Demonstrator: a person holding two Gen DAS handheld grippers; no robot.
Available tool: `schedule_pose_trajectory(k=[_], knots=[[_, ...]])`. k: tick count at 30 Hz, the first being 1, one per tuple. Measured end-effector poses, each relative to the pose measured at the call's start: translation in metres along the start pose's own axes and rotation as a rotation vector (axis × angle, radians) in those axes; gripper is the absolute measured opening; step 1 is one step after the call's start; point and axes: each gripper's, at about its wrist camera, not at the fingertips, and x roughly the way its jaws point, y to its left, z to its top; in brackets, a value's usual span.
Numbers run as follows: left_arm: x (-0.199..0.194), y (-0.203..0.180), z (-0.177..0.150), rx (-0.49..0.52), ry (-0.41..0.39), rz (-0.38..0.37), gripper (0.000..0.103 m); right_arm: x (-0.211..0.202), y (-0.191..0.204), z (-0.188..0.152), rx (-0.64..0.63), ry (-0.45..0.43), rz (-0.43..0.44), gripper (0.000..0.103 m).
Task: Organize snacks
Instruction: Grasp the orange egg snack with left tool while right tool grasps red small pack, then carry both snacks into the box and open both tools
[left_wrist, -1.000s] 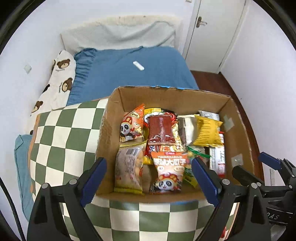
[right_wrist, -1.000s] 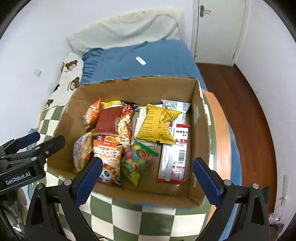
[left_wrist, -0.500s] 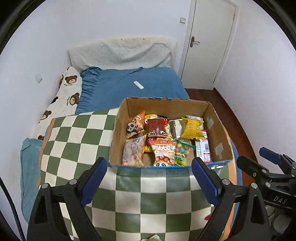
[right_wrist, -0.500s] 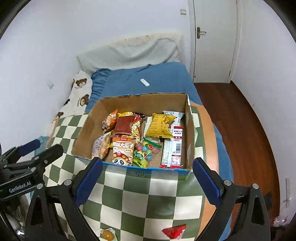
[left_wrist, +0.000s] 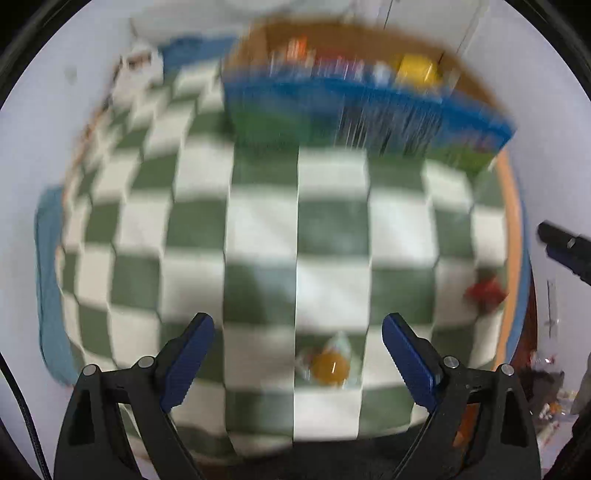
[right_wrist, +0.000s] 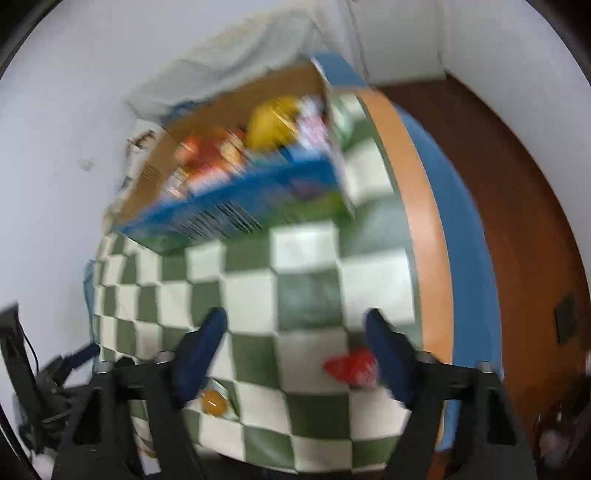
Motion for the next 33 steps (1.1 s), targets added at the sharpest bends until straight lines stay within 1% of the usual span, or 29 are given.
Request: schedule_pose_trajectory(k=[3, 4, 6, 7, 8, 11, 13, 14, 16, 17, 19, 20, 21, 24, 27, 29, 33], knots=[[0.041, 0.001, -0.020, -0.017, 0.135, -0.042, 0.093, 0.030, -0.028, -0.018, 0.067, 0.067, -0.008, 0.071], [0.054, 0.002, -0.026, -0.030, 0.179, -0.069, 0.093, 0.037, -0.034, -0.023, 0.083, 0.080, -0.009, 0.071], [0.073, 0.002, -0.032, -0.065, 0.237, -0.125, 0.093, 0.049, -0.047, -0.030, 0.137, 0.106, -0.001, 0.071], [0.080, 0.001, -0.034, -0.073, 0.250, -0.138, 0.092, 0.055, -0.052, -0.033, 0.160, 0.121, 0.002, 0.071], [0.086, -0.001, -0.035, -0.076, 0.260, -0.143, 0.084, 0.060, -0.056, -0.036, 0.176, 0.132, 0.008, 0.071], [0.105, -0.010, -0.037, -0.088, 0.294, -0.170, 0.070, 0.071, -0.063, -0.041, 0.215, 0.149, 0.017, 0.071], [0.117, -0.015, -0.038, -0.097, 0.319, -0.184, 0.070, 0.079, -0.066, -0.045, 0.234, 0.166, 0.023, 0.071], [0.123, -0.018, -0.038, -0.098, 0.327, -0.179, 0.070, 0.083, -0.067, -0.046, 0.238, 0.173, 0.020, 0.071], [0.129, -0.024, -0.038, -0.089, 0.319, -0.158, 0.070, 0.093, -0.070, -0.049, 0.245, 0.184, 0.006, 0.071], [0.130, -0.026, -0.037, -0.086, 0.315, -0.144, 0.063, 0.097, -0.070, -0.050, 0.244, 0.190, 0.002, 0.071], [0.130, -0.028, -0.037, -0.075, 0.305, -0.133, 0.057, 0.106, -0.071, -0.052, 0.244, 0.200, -0.002, 0.071], [0.129, -0.029, -0.037, -0.069, 0.306, -0.132, 0.056, 0.109, -0.070, -0.052, 0.239, 0.202, -0.001, 0.068], [0.128, -0.031, -0.037, -0.064, 0.302, -0.129, 0.056, 0.111, -0.069, -0.053, 0.226, 0.196, -0.015, 0.059], [0.117, -0.034, -0.037, -0.049, 0.273, -0.121, 0.054, 0.111, -0.064, -0.053, 0.187, 0.173, -0.030, 0.055], [0.101, -0.038, -0.034, -0.048, 0.240, -0.130, 0.053, 0.103, -0.056, -0.052, 0.160, 0.150, -0.025, 0.053], [0.085, -0.042, -0.027, -0.048, 0.207, -0.150, 0.053, 0.098, -0.051, -0.050, 0.154, 0.139, -0.010, 0.052], [0.042, -0.055, -0.004, -0.036, 0.128, -0.204, 0.053, 0.076, -0.032, -0.038, 0.128, 0.093, 0.054, 0.052]])
